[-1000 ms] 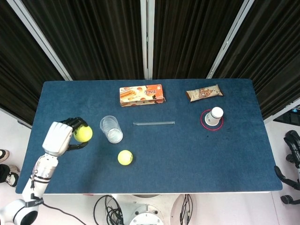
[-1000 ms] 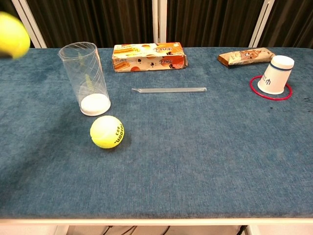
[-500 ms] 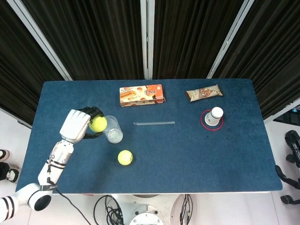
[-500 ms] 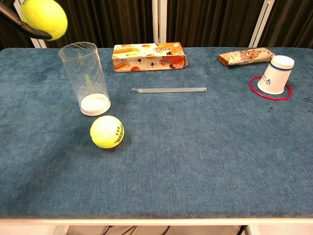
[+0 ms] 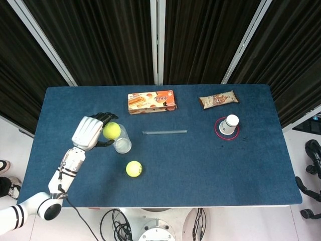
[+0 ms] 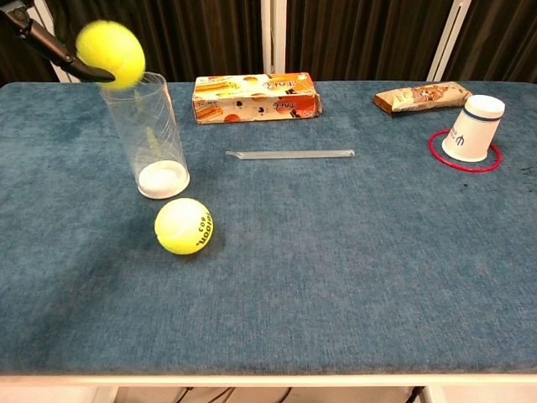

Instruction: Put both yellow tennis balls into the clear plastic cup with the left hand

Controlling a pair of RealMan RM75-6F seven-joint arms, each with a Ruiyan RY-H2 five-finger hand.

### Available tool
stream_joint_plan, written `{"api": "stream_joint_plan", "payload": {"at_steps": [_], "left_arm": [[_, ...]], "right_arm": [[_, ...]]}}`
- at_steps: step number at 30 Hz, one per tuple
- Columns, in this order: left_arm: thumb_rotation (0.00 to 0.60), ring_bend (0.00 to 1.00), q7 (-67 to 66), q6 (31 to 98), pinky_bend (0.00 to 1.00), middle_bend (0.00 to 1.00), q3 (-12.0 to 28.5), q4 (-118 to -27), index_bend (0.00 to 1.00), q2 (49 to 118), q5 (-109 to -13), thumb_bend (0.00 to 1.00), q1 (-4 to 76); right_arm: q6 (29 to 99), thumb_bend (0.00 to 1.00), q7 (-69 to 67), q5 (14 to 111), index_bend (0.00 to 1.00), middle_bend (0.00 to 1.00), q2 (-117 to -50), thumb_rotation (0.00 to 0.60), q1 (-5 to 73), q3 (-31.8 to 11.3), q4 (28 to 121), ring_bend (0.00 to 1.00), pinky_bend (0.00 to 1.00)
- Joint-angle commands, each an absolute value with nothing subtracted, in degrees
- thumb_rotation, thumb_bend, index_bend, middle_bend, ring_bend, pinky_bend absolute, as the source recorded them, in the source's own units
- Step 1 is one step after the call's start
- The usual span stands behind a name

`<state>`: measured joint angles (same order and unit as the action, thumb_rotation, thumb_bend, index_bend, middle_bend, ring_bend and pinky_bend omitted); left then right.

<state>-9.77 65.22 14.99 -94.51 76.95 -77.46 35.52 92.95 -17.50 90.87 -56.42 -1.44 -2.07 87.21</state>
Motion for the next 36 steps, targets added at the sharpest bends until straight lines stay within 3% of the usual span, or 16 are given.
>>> {"api": "stream_joint_plan", "payload": {"at_steps": [1, 4, 11, 19, 24, 36], "left_arm": [[0.600, 0.16, -7.6, 64.8, 0.40, 0.16, 14.6, -93.7, 0.16, 77.2, -78.1, 0.18, 36.0], [0.600, 0.07, -6.2, 65.6, 0.30, 0.09, 14.3, -92.9, 0.12, 77.4, -79.5, 0.16, 36.1], [0.600, 0.06, -7.0, 70.0, 0.28, 0.09, 12.1, -95.0, 0.12, 77.0, -85.2, 0.14, 35.1], [0.600, 0.12, -14.6, 74.7, 0.31, 0.16, 2.9, -97.5, 0.20, 79.1, -99.5, 0.13, 32.5], [0.600, 0.13, -16.5, 71.6, 0.33, 0.19, -1.7, -94.7, 0.24, 82.5, -100.0, 0.13, 31.3], [0.600, 0.13, -13.9, 66.5, 0.33, 0.17, -2.3, -83.6, 0.22, 90.3, -95.7, 0.13, 31.3]], "right_arm": [[92.9, 0.27, -17.6, 90.8, 0.00, 0.00, -56.5, 0.600, -1.4, -2.1, 87.1, 0.00, 0.00], [92.8, 0.27, -17.7, 90.7, 0.00, 0.00, -56.5, 0.600, -1.4, -2.2, 87.1, 0.00, 0.00], [92.4, 0.27, -17.8, 90.4, 0.00, 0.00, -56.8, 0.600, -1.3, -2.2, 86.7, 0.00, 0.00], [92.1, 0.27, -17.7, 90.8, 0.00, 0.00, -57.2, 0.600, -1.1, -2.0, 86.6, 0.00, 0.00], [92.2, 0.27, -18.0, 91.0, 0.00, 0.00, -57.3, 0.600, -1.2, -1.9, 86.3, 0.00, 0.00], [91.9, 0.28, -19.5, 90.2, 0.00, 0.00, -57.5, 0.600, -1.6, -1.7, 84.8, 0.00, 0.00]]}}
